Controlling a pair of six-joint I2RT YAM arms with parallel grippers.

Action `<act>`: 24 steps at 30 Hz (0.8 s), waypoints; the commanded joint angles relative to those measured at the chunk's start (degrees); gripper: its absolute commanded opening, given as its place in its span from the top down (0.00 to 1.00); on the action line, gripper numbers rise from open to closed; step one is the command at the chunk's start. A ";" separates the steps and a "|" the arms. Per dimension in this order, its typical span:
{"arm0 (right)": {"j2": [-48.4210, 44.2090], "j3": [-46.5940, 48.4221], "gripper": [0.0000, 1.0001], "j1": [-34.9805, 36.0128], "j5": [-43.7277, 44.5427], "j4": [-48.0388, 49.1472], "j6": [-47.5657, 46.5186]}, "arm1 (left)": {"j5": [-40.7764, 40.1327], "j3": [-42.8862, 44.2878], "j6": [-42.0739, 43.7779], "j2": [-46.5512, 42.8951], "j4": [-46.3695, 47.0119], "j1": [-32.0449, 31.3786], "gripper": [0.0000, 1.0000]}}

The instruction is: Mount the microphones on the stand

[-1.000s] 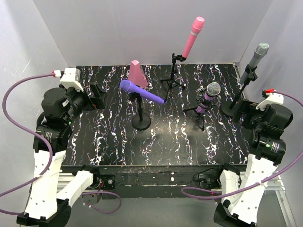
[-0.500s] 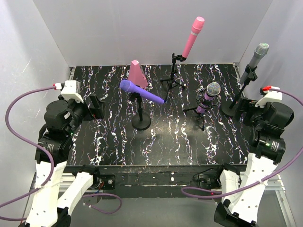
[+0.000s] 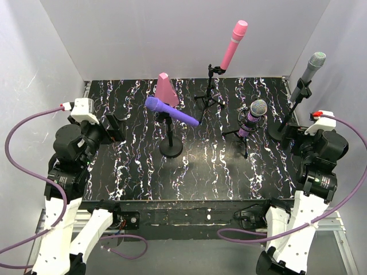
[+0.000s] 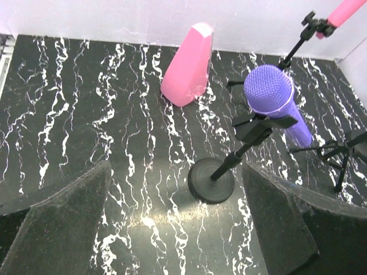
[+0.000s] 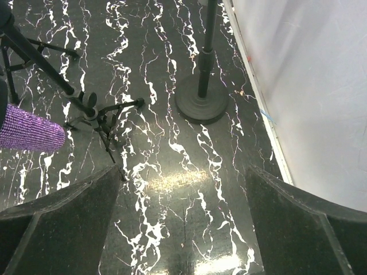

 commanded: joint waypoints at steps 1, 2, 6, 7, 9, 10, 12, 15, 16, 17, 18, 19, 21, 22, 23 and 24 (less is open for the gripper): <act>-0.68 -0.88 0.04 -0.39 -0.61 5.76 -0.34 | -1.55 -1.64 -0.89 -0.79 3.60 -0.25 0.02; -0.51 -0.79 0.04 -0.39 -0.87 5.76 -0.08 | -1.73 -1.99 -1.15 -0.70 3.86 -0.25 0.02; -0.24 -2.10 0.02 -0.39 -1.58 7.51 1.24 | -2.43 -3.66 -3.87 -0.70 6.05 -0.25 0.02; -0.24 -2.46 0.02 -0.39 -2.01 7.87 1.33 | -2.08 -4.18 -4.40 -0.87 7.02 -0.25 0.02; -0.07 -2.81 0.02 -0.39 -2.37 8.04 1.85 | -2.17 -5.06 -4.67 -1.14 8.43 -0.25 0.02; 0.02 -2.81 0.02 -0.39 -2.46 8.04 1.94 | -2.60 -5.41 -4.67 -1.14 8.52 -0.25 0.02; 0.11 -2.90 0.02 -0.39 -2.63 8.22 2.56 | -2.96 -5.94 -4.58 -1.05 8.79 -0.25 0.02; -0.24 -3.60 0.02 -0.39 -2.37 9.18 3.08 | -2.87 -6.65 -4.84 -0.96 9.23 -0.25 0.02; -0.50 -3.86 0.02 -0.39 -2.46 9.62 3.09 | -2.87 -6.82 -4.93 -1.05 9.40 -0.25 0.02; -0.68 -4.39 0.02 -0.39 -2.72 10.15 3.09 | -2.96 -7.26 -5.02 -1.14 9.66 -0.25 0.02; -0.94 -4.65 0.02 -0.39 -3.07 10.59 3.09 | -3.04 -7.44 -5.02 -1.23 9.75 -0.25 0.02; -1.03 -5.01 0.02 -0.39 -3.51 10.85 3.00 | -3.31 -7.61 -4.84 -1.31 9.76 -0.25 0.02; -1.38 -5.62 0.02 -0.39 -4.39 11.38 2.56 | -4.36 -8.40 -4.93 -1.58 10.10 -0.25 0.02; -1.47 -5.89 0.02 -0.39 -4.48 11.38 2.56 | -4.63 -8.67 -4.84 -1.75 10.28 -0.25 0.02; -1.47 -5.97 0.02 -0.39 -4.48 11.38 2.47 | -4.89 -8.93 -4.84 -1.93 10.46 -0.25 0.02; -1.38 -6.06 0.02 -0.39 -4.39 11.38 2.38 | -5.07 -9.20 -4.76 -2.10 10.55 -0.25 0.02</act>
